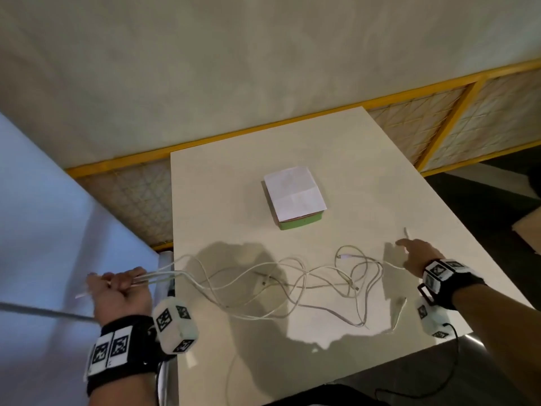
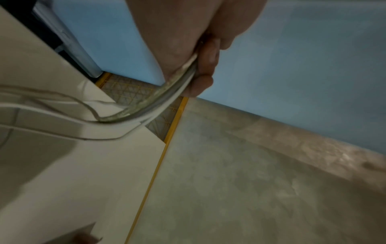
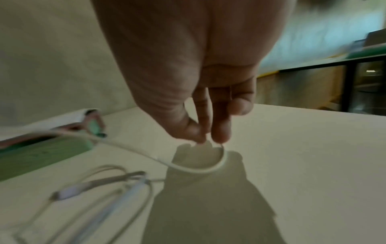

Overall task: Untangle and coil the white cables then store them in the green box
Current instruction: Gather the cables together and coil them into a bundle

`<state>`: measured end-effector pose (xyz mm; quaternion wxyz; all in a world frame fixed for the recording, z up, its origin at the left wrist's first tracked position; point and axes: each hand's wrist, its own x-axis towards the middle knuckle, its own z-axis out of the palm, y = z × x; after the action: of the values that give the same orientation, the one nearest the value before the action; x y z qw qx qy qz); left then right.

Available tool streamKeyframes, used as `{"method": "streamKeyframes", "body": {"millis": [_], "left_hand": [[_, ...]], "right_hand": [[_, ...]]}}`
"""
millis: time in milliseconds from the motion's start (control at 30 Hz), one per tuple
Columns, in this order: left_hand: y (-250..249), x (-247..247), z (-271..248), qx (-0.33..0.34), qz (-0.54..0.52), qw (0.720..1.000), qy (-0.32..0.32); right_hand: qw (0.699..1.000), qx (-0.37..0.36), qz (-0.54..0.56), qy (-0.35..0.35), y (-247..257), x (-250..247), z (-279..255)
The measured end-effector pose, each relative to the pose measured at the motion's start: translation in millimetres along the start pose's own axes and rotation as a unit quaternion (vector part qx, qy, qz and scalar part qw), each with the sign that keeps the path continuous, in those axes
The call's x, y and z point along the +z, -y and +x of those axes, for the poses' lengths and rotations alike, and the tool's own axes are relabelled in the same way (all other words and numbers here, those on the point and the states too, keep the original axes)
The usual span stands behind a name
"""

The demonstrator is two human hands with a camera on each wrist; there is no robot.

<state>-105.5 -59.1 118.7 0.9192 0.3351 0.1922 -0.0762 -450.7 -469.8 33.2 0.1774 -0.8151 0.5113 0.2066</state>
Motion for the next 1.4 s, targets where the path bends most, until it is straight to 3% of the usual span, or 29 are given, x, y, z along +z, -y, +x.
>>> {"method": "streamKeyframes", "body": {"millis": [100,167,233,300,433,600,767,933,1133,1400], "left_hand": [[17.4,6.7,-6.6,-0.027,-0.003,1.0,-0.004],[31.1,17.7,-15.3,-0.03,0.035,0.999,0.007],[47.0,30.9,-27.3,-0.03,0.076,0.997,0.01],[60.2,44.9,-41.0,-0.05,0.057,0.997,-0.005],[76.6,58.3,-53.8,-0.126,0.066,0.99,0.004],[69.0,58.8,-47.8,-0.188,0.066,0.979,0.049],[57.9,46.2,-31.1,-0.248,0.122,0.958,0.082],[45.4,37.2,-17.4,-0.242,0.175,0.943,0.143],[36.9,34.4,9.5,-0.243,0.211,0.928,0.186],[29.0,28.9,24.7,-0.35,0.128,0.914,0.159]], "right_hand": [[0.996,-0.087,0.025,-0.026,48.3,-7.8,-5.5],[0.981,-0.184,0.049,-0.035,97.0,-11.3,-20.9],[0.949,-0.29,0.12,-0.016,150.5,-15.4,-50.1],[0.908,-0.373,0.188,0.045,201.2,-19.3,-86.5],[0.84,-0.485,0.21,0.124,281.5,-7.1,-136.3],[0.863,-0.387,0.321,0.05,314.3,3.8,-144.0],[0.908,-0.375,0.183,0.044,328.7,8.8,-146.8],[0.911,-0.402,0.093,0.018,336.8,20.6,-155.6],[0.936,-0.336,0.101,0.022,338.5,32.5,-160.0],[0.954,-0.292,0.068,0.013,342.2,36.2,-166.6]]}}
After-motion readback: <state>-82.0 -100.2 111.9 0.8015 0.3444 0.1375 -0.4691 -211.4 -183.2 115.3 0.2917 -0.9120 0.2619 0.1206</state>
